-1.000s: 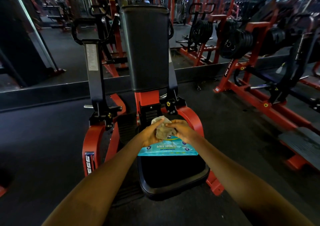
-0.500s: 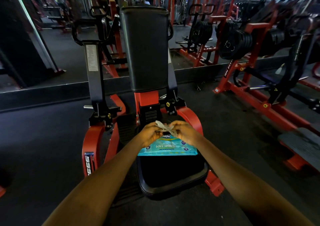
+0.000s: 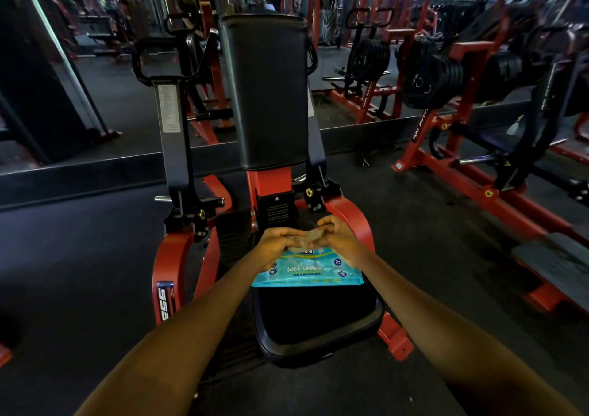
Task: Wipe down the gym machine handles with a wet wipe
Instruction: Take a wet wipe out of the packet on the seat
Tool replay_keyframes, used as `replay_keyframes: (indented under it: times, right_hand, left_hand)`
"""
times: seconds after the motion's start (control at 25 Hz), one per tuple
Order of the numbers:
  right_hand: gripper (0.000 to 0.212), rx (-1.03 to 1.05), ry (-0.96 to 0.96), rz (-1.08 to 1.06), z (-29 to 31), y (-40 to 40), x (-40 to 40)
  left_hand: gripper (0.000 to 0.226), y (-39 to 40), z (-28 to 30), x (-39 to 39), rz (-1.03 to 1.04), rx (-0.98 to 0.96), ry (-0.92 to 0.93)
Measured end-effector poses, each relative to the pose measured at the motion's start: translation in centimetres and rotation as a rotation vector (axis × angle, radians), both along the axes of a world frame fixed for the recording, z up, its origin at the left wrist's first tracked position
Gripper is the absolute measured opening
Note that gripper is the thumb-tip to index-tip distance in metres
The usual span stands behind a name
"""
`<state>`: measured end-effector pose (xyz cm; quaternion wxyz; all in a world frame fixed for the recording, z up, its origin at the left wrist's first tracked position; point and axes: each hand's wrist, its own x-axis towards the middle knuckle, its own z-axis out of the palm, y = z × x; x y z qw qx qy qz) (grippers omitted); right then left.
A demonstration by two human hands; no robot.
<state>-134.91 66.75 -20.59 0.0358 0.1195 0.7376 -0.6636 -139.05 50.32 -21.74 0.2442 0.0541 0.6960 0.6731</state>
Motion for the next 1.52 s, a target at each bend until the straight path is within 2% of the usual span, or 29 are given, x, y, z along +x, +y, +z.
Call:
replay_keyframes:
  times: [0.08, 0.16, 0.2, 0.32, 0.56, 0.72, 0.88, 1.0, 1.2, 1.36, 1.44, 1.52]
  right_hand:
    - [0.031, -0.172, -0.009, -0.096, 0.0, -0.3, -0.3]
    - [0.013, -0.391, -0.067, -0.191, 0.2, -0.8, -0.5]
    - [0.015, -0.456, -0.111, -0.228, 0.4, -1.1, -0.6]
    - [0.011, -0.491, -0.189, -0.188, 0.6, -1.8, -0.7]
    - [0.014, -0.536, -0.176, -0.159, 0.7, -3.0, -1.7]
    - [0.016, -0.609, -0.281, -0.123, 1.2, -4.6, -2.5]
    - [0.013, -0.48, -0.318, -0.157, 0.8, -7.0, -4.2]
    - [0.022, -0.243, -0.224, -0.112, 1.1, -9.9, -5.1]
    - [0.027, 0.098, -0.089, 0.139, 1.0, -15.2, -5.8]
    - [0.031, 0.212, -0.062, 0.37, 0.4, -20.0, -6.9]
    - [0.031, 0.235, -0.039, 0.496, 0.5, -22.8, -7.1]
    - [0.03, 0.264, -0.001, 0.596, 0.7, -25.7, -6.8]
  left_hand:
    - [0.041, -0.1, 0.1, 0.0, 0.041, -0.016, 0.042]
    - [0.039, -0.1, 0.1, -0.1, 0.095, -0.004, 0.084]
    - [0.036, 0.0, 0.0, -0.1, 0.119, 0.004, 0.094]
    - [0.028, -0.3, -0.1, -0.1, 0.146, -0.015, 0.137]
    - [0.035, -1.3, -0.2, -0.8, 0.194, -0.009, 0.123]
    - [0.037, -2.1, -0.1, -1.2, 0.222, -0.052, 0.145]
    - [0.03, -4.6, 0.6, -1.3, 0.305, -0.109, 0.101]
    - [0.021, -8.2, 0.7, -1.9, 0.47, -0.294, 0.167]
    - [0.03, -14.9, 1.5, -0.5, 0.421, -0.758, 0.197]
    - [0.047, -17.7, 4.3, 3.1, 0.365, -0.911, 0.129]
    - [0.057, -21.3, 2.2, 5.0, 0.358, -0.992, 0.025]
    - [0.059, -24.4, 1.1, 7.8, 0.414, -0.977, -0.097]
